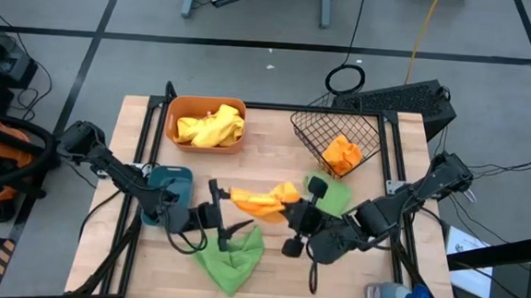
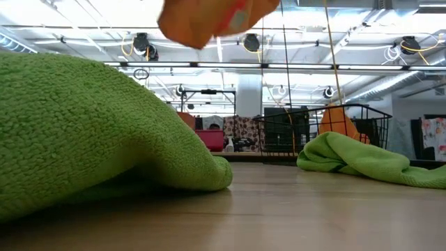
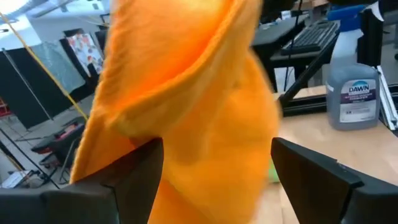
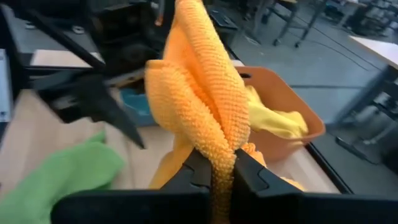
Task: Sort microfiber towel by color & place in baskets
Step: Put the orange microfiber towel into the metal wire basket
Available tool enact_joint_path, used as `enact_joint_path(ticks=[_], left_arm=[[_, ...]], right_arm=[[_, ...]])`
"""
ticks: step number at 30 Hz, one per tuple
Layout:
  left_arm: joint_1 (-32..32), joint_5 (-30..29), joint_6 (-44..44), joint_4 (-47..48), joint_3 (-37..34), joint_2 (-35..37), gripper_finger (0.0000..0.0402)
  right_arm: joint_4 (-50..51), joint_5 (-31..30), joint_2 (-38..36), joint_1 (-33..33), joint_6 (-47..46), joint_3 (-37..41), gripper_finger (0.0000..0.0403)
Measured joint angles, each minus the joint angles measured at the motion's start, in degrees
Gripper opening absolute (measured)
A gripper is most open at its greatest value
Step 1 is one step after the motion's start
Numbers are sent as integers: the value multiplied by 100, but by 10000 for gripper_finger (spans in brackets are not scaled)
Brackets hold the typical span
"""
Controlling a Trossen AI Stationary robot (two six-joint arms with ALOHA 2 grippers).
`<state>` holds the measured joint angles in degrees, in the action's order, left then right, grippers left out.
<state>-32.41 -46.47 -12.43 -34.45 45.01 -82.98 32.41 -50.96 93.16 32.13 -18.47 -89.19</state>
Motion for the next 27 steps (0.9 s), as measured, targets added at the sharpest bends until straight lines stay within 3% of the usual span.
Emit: enact_joint_path(ticks=[11,19,27], left_arm=[[3,-118,4,-275,2,-2,303],[-81,1054,-91,-676,2,-4,303],[-191,1609,-341,-1223,-4,-11,299]], right_arm=[[-853,323,378,285,643,2,9],[-1576,798,700,224,1319,1,9],[-1640,788,799,144,1319,0,9]])
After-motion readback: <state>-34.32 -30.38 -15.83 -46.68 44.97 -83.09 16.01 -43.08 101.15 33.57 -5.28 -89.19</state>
